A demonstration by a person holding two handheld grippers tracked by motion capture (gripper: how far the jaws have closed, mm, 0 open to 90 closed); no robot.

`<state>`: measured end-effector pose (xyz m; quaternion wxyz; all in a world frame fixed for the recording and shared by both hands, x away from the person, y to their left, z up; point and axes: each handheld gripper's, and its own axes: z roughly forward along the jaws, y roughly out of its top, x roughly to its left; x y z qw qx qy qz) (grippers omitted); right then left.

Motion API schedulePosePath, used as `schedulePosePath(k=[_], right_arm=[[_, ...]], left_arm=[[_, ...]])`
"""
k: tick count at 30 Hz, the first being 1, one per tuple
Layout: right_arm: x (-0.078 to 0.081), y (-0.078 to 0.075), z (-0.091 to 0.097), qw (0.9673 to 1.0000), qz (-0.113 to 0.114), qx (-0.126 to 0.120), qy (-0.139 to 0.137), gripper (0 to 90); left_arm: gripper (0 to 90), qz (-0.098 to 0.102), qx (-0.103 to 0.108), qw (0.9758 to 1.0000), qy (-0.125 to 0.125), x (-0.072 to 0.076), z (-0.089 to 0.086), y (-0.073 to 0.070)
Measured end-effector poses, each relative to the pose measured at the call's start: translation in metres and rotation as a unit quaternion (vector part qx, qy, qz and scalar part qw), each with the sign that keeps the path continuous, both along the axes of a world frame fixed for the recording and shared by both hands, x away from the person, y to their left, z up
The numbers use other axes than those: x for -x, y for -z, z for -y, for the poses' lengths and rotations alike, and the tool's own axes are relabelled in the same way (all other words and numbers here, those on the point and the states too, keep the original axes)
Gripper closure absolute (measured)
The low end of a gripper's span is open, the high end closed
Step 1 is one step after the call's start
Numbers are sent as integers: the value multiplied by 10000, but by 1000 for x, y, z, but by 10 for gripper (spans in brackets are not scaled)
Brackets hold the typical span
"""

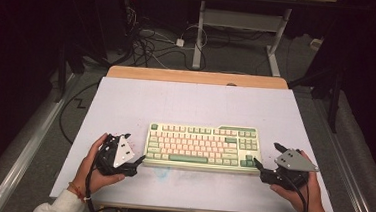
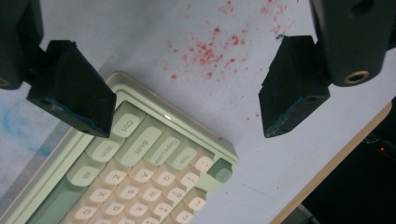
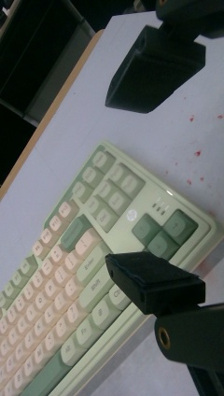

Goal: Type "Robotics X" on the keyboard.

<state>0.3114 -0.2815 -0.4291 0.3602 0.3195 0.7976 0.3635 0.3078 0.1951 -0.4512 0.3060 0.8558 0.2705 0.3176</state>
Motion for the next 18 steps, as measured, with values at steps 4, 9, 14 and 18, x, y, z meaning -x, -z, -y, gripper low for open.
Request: schedulePosePath(k=[4,9,14,18], right_arm=[[1,3,6,10000,-8,-39,69,207],[3,7,13,9999,-32,-42,162,206],[4,13,23,9995,-69,-124,285,206],[6,21,30,9992,-147,-97,360,206]], left_arm=[[176,-64,-11,10000,-52,2,-5,5],[166,-184,-26,9998,-113,3,-13,11],[165,-270,-37,9995,-163,5,-17,18],[165,-336,-22,9992,-221,8,-20,23]])
